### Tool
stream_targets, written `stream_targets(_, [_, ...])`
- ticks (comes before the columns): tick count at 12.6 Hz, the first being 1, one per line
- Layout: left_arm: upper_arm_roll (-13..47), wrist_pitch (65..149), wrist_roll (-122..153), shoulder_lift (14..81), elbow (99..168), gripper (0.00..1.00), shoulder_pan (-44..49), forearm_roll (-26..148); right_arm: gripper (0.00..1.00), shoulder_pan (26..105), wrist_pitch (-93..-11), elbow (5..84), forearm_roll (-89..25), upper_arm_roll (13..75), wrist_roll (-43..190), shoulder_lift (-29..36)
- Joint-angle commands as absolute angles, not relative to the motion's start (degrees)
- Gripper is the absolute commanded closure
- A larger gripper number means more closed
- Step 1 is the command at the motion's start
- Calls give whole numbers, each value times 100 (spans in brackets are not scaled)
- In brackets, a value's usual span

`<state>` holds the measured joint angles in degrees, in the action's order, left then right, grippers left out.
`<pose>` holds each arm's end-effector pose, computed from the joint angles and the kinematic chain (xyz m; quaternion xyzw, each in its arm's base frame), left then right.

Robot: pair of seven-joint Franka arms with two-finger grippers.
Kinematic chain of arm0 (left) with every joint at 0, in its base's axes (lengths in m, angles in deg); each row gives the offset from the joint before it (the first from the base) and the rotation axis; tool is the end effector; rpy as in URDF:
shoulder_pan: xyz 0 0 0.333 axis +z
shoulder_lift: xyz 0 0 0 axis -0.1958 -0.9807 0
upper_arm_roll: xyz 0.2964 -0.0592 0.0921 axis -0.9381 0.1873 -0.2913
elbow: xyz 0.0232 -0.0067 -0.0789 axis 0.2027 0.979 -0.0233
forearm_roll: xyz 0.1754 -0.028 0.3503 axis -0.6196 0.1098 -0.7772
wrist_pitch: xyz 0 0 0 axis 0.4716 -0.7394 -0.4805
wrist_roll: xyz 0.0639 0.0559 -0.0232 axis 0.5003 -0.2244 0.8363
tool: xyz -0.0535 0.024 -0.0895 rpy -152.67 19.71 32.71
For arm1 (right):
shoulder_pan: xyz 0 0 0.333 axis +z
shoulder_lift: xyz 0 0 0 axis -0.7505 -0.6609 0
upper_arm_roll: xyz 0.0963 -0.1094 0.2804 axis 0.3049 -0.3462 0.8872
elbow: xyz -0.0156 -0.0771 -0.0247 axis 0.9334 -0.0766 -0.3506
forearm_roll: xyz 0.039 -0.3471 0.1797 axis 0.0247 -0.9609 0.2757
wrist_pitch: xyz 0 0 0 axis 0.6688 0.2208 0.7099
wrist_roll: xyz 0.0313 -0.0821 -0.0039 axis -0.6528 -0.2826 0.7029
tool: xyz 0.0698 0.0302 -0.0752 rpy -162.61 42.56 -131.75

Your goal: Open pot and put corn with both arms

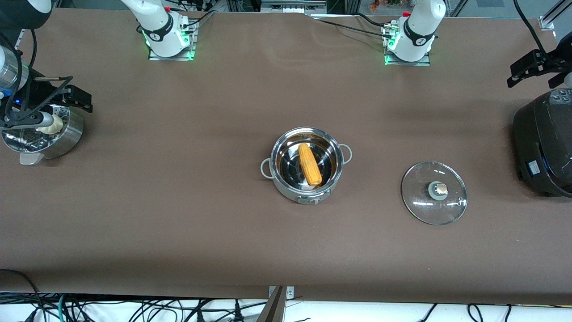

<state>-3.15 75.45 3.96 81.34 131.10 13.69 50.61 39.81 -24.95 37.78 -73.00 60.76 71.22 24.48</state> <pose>0.4986 0.0399 0.6367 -0.9995 0.0090 0.0287 0.0067 0.5631 0.0140 0.5774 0.9967 0.0475 -0.0582 0.0296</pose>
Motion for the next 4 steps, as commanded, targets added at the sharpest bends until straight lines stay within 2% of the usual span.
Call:
stream_targets(1, [-306, 7421, 425, 8045, 12918, 0, 1366, 4934, 0, 3940, -2484, 3605, -7260, 6116, 7082, 2308])
stream_targets(4, [-306, 7421, 425, 8045, 12918, 0, 1366, 4934, 0, 3940, -2467, 3605, -7251, 6107, 7091, 2299])
